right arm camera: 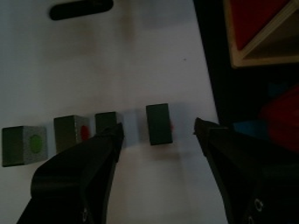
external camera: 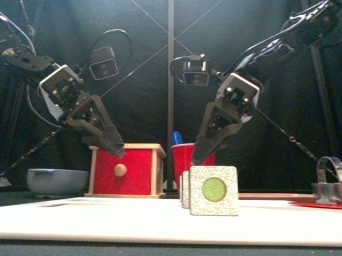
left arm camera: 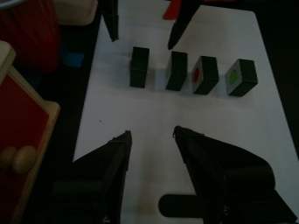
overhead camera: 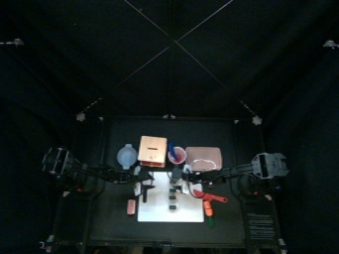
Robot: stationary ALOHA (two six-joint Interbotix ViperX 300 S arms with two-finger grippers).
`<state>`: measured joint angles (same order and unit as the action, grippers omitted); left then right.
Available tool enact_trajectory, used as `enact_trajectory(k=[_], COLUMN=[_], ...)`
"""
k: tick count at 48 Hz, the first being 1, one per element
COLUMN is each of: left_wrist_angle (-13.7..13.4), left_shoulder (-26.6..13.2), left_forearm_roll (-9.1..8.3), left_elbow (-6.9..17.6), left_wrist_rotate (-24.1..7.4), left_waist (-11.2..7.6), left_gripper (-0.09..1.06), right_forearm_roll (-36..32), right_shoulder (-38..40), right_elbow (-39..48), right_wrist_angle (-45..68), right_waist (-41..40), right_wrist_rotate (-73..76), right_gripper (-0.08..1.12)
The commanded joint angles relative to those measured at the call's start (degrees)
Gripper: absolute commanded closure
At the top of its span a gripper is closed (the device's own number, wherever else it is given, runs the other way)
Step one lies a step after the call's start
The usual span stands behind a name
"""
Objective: Place sushi on board then cut the sushi with the knife then place the pieces on the plate
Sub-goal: Place the 4 sushi pieces on the plate
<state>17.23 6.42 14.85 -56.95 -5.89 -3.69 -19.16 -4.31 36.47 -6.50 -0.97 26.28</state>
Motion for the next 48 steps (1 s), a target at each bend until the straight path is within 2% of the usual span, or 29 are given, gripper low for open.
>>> enact_trajectory(k=[1, 18, 24, 33, 41, 48], left_wrist_angle=[0.3, 0.3, 0.3, 0.3, 0.3, 0.4], left_shoulder=[0.3, 0.2, 0.2, -0.4, -0.5, -0.4], left_forearm_roll=[-0.09, -0.09, 0.00, 0.00, 0.09, 0.00], left_elbow=[0.6, 0.4, 0.4, 0.3, 0.4, 0.5], left_wrist_rotate=[0.0, 0.0, 0.1, 0.2, 0.2, 0.2], left_waist=[0.09, 0.00, 0.09, 0.00, 0.09, 0.00], left_gripper=[0.15, 0.15, 0.15, 0.15, 0.15, 0.15], right_forearm_roll=[-0.1, 0.1, 0.3, 0.9, 3.0, 3.7], right_shoulder=[-0.1, -3.6, -3.7, -3.3, -0.2, 6.2], right_elbow=[-1.9, -2.6, -2.6, -2.6, -2.1, -0.1], right_wrist_angle=[-0.1, -0.1, -0.1, -0.1, -2.6, -8.9], right_waist=[-0.8, -1.0, -1.0, -1.1, -1.2, -1.5], right_wrist_rotate=[0.1, 0.4, 0.4, 0.4, 0.5, 0.5], right_gripper=[0.09, 0.11, 0.21, 0.48, 0.49, 0.49])
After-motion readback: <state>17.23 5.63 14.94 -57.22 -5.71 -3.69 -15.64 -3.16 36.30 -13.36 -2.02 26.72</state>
